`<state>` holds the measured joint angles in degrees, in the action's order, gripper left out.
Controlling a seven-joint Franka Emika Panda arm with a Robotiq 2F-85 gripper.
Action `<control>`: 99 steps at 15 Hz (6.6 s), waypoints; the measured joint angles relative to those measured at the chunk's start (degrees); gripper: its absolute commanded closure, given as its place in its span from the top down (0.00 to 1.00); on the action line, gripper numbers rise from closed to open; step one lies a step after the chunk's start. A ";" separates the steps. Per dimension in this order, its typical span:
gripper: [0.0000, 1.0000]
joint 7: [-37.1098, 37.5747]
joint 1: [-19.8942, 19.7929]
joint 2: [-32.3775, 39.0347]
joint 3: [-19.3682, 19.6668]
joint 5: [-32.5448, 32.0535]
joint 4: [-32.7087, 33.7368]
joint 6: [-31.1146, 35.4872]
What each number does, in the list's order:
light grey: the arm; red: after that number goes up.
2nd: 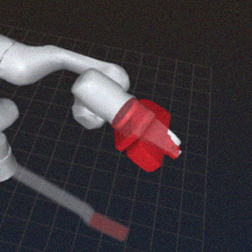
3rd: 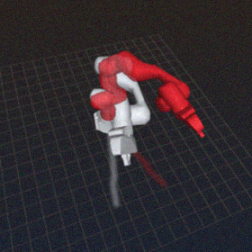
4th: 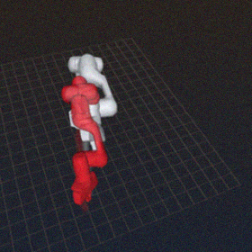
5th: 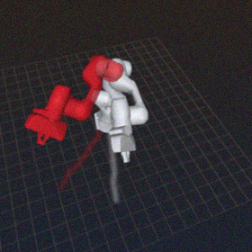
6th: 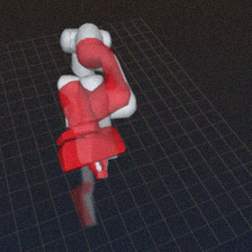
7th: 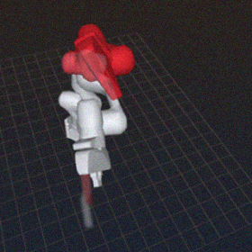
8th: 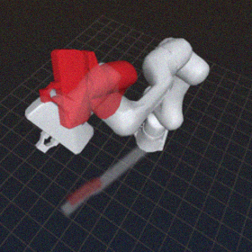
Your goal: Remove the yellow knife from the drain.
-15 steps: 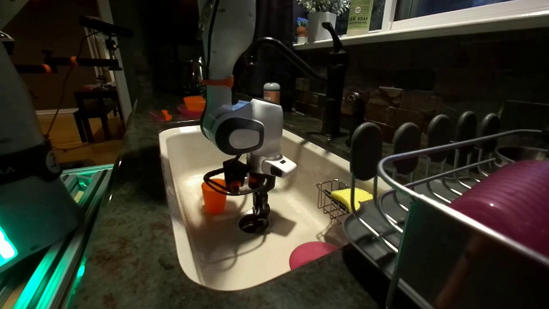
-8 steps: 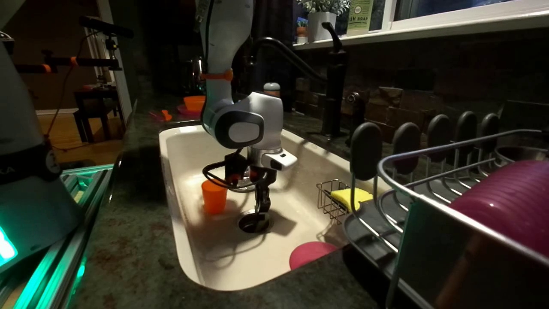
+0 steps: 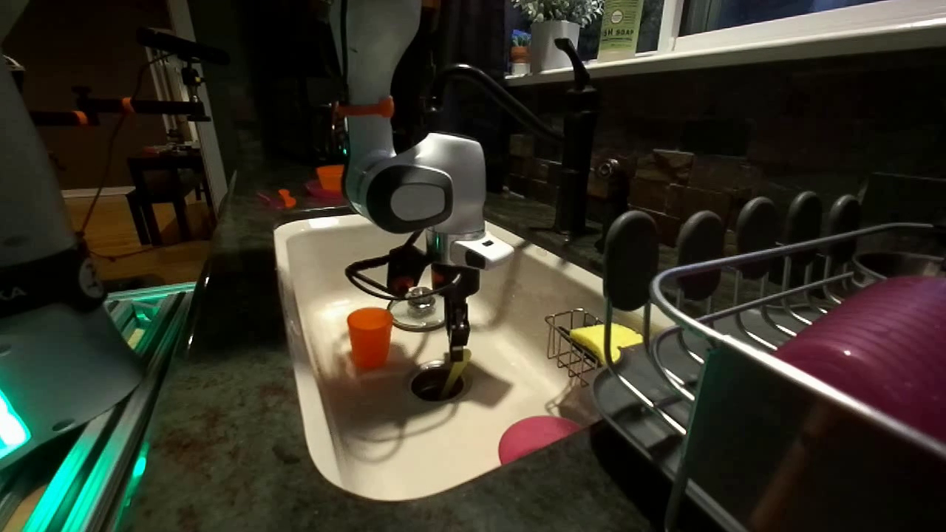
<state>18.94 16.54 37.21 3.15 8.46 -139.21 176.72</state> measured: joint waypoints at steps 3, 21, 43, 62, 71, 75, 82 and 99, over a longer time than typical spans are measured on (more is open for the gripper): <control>0.02 0.13 0.26 -4.31 0.78 0.00 -1.63 -1.87; 0.02 -7.58 -17.56 -20.54 -12.72 23.52 -3.30 -14.63; 0.02 -43.81 -33.03 -7.35 -27.71 64.22 3.75 -8.99; 0.34 -47.14 -34.89 5.01 -32.58 66.93 11.38 2.49; 0.96 -52.96 -39.66 8.08 -37.38 70.59 13.62 2.85; 1.00 -52.96 -39.57 7.93 -37.88 70.69 12.80 2.89; 1.00 -50.66 -36.53 2.72 -37.33 70.05 6.84 2.90; 1.00 -33.25 -11.37 -13.50 -10.76 41.28 -10.08 -0.44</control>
<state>-14.30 5.17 23.71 -7.61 49.74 -149.29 176.28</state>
